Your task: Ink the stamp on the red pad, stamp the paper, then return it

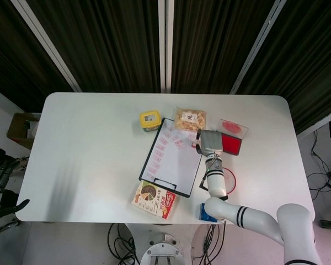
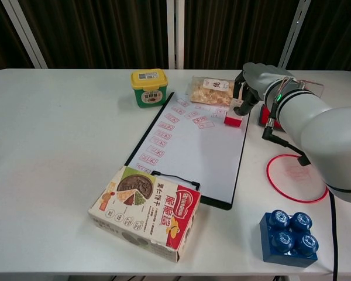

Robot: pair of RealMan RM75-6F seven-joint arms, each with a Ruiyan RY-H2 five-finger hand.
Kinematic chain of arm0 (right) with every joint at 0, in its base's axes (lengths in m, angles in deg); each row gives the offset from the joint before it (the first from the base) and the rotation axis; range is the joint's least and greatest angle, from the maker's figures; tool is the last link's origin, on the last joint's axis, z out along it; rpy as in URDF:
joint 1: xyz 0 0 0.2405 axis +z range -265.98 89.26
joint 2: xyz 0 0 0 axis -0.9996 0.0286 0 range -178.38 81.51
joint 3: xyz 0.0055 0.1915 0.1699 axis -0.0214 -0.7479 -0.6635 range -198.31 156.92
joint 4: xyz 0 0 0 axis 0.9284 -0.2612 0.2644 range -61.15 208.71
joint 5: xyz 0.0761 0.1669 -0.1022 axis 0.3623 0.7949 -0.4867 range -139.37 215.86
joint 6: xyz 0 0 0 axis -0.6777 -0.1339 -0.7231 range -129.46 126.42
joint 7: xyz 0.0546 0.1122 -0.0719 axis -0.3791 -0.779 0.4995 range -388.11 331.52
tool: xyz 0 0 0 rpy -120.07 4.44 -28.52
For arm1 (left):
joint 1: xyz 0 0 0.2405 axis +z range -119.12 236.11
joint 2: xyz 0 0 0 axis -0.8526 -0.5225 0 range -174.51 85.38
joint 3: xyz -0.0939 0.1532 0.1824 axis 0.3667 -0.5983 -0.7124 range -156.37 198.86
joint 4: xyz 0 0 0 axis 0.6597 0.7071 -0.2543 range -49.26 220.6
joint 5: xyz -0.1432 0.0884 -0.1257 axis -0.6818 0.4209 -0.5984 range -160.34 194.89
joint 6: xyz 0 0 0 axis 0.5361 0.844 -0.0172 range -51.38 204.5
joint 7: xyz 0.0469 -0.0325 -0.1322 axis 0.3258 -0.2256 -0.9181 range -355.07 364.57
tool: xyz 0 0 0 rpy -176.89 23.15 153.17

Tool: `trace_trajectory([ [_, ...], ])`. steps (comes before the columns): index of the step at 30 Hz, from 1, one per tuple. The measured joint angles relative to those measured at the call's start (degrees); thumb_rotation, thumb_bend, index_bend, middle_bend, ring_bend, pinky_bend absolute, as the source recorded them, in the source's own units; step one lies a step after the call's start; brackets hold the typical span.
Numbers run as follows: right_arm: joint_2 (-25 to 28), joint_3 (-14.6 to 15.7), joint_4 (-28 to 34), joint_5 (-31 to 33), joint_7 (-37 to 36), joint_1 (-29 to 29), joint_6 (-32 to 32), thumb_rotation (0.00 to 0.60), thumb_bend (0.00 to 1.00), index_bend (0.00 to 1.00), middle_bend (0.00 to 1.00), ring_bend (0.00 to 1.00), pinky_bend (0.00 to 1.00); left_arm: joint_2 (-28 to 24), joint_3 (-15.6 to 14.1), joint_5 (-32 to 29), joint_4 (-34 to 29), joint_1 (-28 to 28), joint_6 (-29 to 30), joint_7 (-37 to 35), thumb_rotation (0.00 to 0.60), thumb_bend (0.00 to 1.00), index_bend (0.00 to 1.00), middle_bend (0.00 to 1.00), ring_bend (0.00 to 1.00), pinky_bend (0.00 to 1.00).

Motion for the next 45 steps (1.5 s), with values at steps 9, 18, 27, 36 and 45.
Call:
trace_trajectory([
  [9, -0.95, 0.14, -1.41, -0.17, -0.18, 0.17, -0.48, 0.6, 0.53, 0.93, 0.8, 0.98, 1.0, 0.18, -0.13, -0.01, 0.32, 0.1, -0.05, -0.22, 0.6, 0.0, 0.1, 0.09, 0.07, 0.16],
  [18, -2.02, 0.43, -3.37, -0.13, 0.02, 0.27, -1.24, 0.6, 0.53, 0.93, 0.8, 0.98, 1.0, 0.16, -0.06, -0.19, 0.45, 0.07, -0.2, -0.38, 0.6, 0.0, 0.1, 0.09, 0.07, 0.16],
  [27, -2.97, 0.68, -5.02, -0.21, 0.22, 0.24, -1.97, 0.6, 0.53, 0.93, 0.8, 0.98, 1.0, 0.09, 0.03, -0.3, 0.57, 0.03, -0.23, -0.56, 0.6, 0.0, 0.1, 0.09, 0.07, 0.16],
  [36, -3.76, 0.64, -6.58, -0.49, 0.27, 0.23, -2.73, 0.6, 0.53, 0.93, 0.8, 0.98, 1.0, -0.03, 0.13, -0.46, 0.67, 0.11, -0.13, -0.69, 0.6, 0.0, 0.1, 0.09, 0.07, 0.16],
  [45, -3.66, 0.41, -6.45, -1.07, 0.23, 0.0, -2.66, 0.6, 0.53, 0.93, 0.8, 0.98, 1.0, -0.2, 0.15, -0.45, 0.48, 0.12, -0.1, -0.57, 0.6, 0.0, 0.1, 0.09, 0.07, 0.16],
])
